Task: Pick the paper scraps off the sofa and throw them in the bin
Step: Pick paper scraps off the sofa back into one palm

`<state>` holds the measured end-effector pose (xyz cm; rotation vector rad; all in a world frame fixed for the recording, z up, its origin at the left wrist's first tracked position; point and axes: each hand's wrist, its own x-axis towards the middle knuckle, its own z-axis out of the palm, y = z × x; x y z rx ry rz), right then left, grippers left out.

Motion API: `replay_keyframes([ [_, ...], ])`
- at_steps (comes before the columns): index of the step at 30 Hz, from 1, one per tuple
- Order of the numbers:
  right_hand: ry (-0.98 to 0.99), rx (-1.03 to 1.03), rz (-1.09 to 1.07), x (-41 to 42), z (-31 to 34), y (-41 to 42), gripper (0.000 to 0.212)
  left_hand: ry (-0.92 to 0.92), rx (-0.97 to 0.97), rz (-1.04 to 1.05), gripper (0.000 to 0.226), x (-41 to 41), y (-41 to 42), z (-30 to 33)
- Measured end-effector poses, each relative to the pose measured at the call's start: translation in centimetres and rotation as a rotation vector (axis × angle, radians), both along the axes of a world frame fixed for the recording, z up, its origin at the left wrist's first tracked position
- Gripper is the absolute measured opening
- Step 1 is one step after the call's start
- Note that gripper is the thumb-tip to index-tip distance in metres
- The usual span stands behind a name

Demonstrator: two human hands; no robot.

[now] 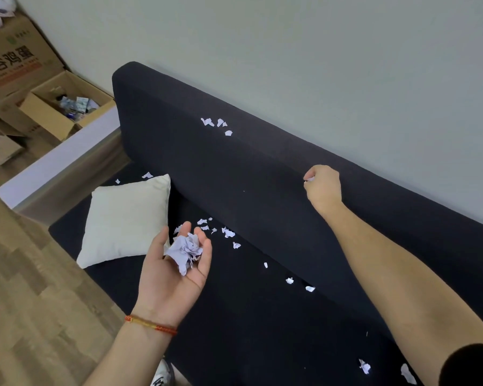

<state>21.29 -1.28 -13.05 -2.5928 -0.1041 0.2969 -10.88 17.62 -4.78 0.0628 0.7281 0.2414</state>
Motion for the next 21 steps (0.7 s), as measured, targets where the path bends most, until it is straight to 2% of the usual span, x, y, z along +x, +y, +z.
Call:
replay_keyframes([
  [2,0.021,0.229,-0.08,-1.9,0.6,0.3,0.014,-0.006,-0.002,-0.012,0.031,0.1,-0.4,0.3],
  [4,0.068,0.429,-0.081,-4.2,2.1,1.4,0.017,-0.018,0.004,-0.004,0.028,0.2,-0.8,0.8],
  [8,0.094,0.673,0.016,-9.2,6.7,4.4,0.017,-0.062,0.054,0.098,0.026,0.6,-1.1,2.2],
  [13,0.064,0.819,0.129,-15.4,13.2,8.3,0.018,-0.079,0.116,0.108,0.028,0.9,0.8,3.6],
  [17,0.024,0.91,0.178,-21.4,16.8,11.7,0.02,-0.094,0.168,0.036,0.029,-0.1,4.2,5.0],
  [21,-0.013,0.904,0.174,-27.1,18.1,15.0,0.02,-0.114,0.202,-0.046,0.032,-2.1,6.7,5.8],
])
